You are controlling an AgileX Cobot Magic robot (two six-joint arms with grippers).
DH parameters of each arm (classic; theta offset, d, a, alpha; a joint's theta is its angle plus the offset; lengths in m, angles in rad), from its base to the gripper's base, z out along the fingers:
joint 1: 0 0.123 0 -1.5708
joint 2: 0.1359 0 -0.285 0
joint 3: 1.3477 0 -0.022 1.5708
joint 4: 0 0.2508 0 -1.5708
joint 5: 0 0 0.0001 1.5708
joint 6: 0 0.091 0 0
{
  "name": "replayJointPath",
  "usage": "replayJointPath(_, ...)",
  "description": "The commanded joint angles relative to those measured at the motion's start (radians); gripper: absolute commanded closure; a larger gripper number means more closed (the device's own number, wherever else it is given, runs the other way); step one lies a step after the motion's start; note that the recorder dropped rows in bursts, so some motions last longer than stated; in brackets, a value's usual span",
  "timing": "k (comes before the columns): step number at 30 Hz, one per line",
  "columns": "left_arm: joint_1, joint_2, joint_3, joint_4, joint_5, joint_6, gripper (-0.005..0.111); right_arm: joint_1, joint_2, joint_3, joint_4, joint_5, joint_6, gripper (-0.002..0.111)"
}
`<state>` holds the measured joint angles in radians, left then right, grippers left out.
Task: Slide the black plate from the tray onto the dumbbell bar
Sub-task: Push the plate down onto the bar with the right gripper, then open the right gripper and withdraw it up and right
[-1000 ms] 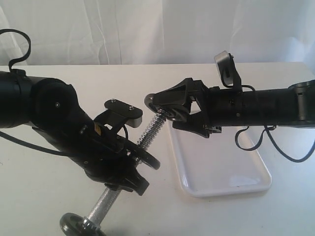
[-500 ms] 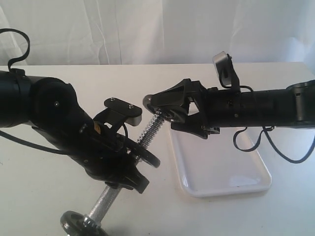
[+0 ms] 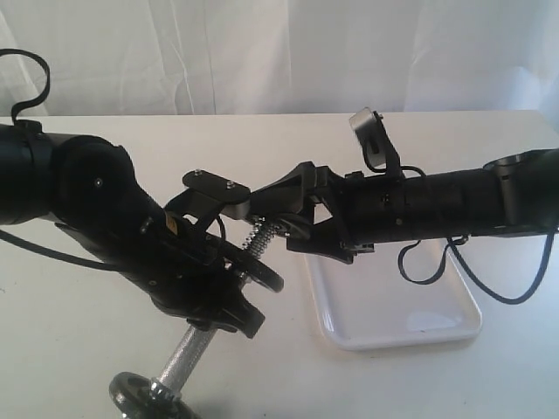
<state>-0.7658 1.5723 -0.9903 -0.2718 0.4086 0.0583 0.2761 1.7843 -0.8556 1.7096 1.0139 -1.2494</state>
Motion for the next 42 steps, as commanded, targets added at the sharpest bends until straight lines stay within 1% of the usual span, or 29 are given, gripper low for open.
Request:
replayJointPath(1, 0.005, -0.049, -0.033, -0.064, -0.075, -0.007, 0.107, 0.033, -0.015, -0.005, 0.035, 0.089, -0.002, 0.108)
replayJointPath(9, 0.005, -0.049, -0.033, -0.064, -0.070, 0.009, 0.107, 0.079, -0.015, -0.005, 0.035, 0.086, -0.005, 0.107)
replayJointPath(10, 0.005, -0.049, -0.033, -0.064, -0.068, 0.009, 0.107, 0.085, -0.015, -0.005, 0.033, 0.086, -0.005, 0.106)
replayJointPath(12, 0.005, -0.049, -0.033, -0.064, -0.066, 0.013, 0.107, 0.092, -0.015, -0.005, 0.017, 0.084, -0.005, 0.099)
replayJointPath(15, 0.005, -0.049, -0.033, -0.064, -0.064, 0.021, 0.107, 0.092, -0.015, -0.005, 0.011, 0.079, -0.005, 0.083)
replayJointPath(18, 0.005, -0.049, -0.033, -0.064, -0.064, 0.021, 0.107, 0.092, -0.015, -0.005, 0.006, 0.079, -0.005, 0.060)
replayJointPath(20, 0.005, -0.049, -0.033, -0.064, -0.060, 0.020, 0.107, 0.092, -0.015, -0.005, 0.001, 0.079, -0.015, 0.038)
replayJointPath(22, 0.005, -0.049, -0.033, -0.064, -0.058, 0.020, 0.107, 0.092, -0.015, -0.005, 0.001, 0.079, -0.054, 0.018)
replayJointPath(23, 0.005, -0.049, -0.033, -0.064, -0.058, 0.020, 0.107, 0.092, -0.015, -0.009, -0.002, 0.079, -0.055, 0.008)
replayJointPath(24, 0.005, -0.049, -0.033, -0.064, -0.058, 0.020, 0.107, 0.089, -0.015, -0.011, -0.002, 0.079, -0.055, 0.003)
replayJointPath(32, 0.005, -0.049, -0.033, -0.064, -0.058, 0.020, 0.107, 0.022, -0.015, -0.053, -0.065, 0.085, -0.052, 0.003)
replayJointPath(42, 0.005, -0.049, -0.033, -0.064, -0.058, 0.023, 0.107, -0.077, -0.015, -0.056, -0.073, 0.079, -0.051, 0.003)
